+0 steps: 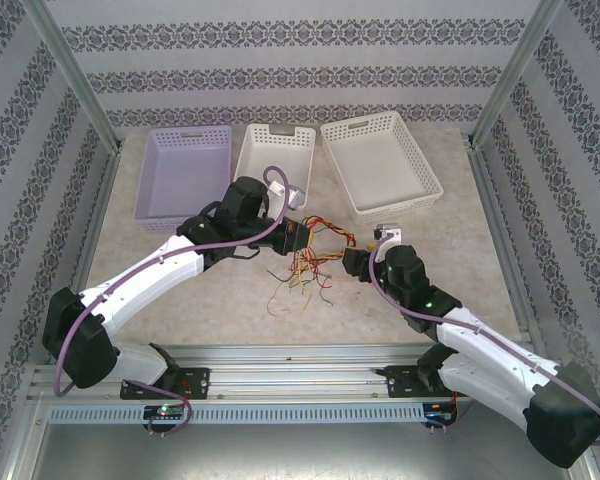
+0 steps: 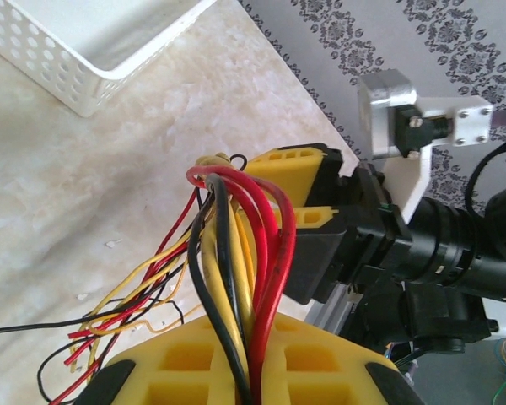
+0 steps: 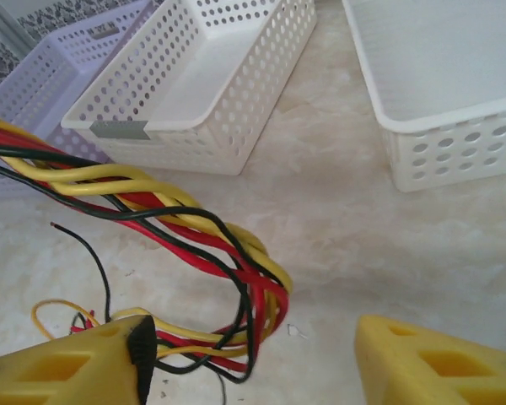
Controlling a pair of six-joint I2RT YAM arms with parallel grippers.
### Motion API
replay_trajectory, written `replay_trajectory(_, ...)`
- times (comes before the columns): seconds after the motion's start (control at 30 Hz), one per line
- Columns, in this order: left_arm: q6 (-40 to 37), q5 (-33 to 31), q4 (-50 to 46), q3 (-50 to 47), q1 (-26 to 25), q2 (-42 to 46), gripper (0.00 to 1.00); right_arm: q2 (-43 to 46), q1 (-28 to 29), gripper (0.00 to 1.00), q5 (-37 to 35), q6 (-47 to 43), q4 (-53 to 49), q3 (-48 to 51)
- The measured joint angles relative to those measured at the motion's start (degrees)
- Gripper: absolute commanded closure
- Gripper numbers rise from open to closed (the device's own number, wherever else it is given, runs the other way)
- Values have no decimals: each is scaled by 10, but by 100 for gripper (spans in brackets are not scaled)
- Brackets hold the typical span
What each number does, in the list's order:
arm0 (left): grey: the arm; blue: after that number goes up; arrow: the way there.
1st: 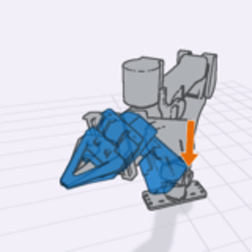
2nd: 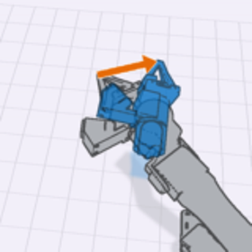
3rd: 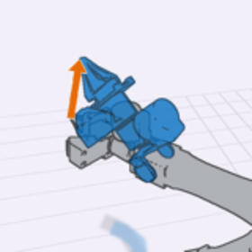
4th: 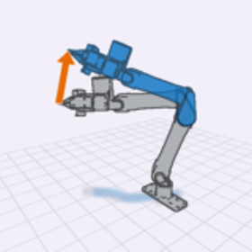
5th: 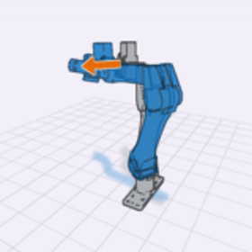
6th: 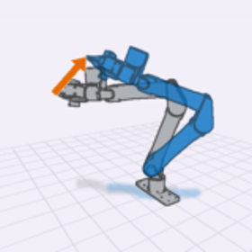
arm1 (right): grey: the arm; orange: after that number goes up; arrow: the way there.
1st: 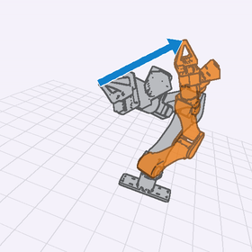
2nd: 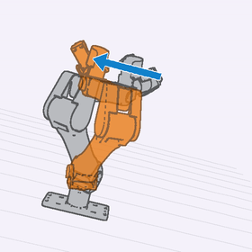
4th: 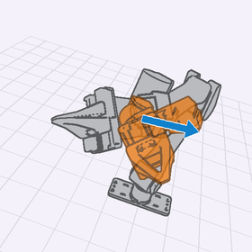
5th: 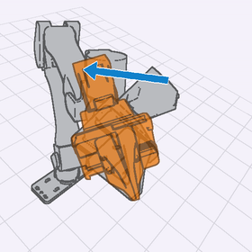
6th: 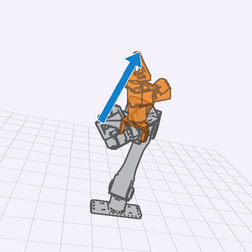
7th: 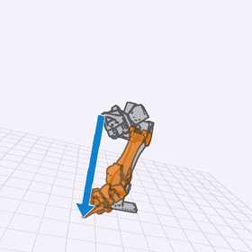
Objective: Untangle the cables
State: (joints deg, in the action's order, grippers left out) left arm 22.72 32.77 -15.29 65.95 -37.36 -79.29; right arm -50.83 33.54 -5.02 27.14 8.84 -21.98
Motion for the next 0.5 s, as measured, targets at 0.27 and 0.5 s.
replay_trajectory(0.27, 0, 24, 21, -19, 0, 9, 100, -71, 21, 33, -3, 3, 52, 0)
replay_trajectory(0.5, 2, 51, 49, -37, 0, 31, 100, -157, 23, 59, -43, 23, 73, -31)
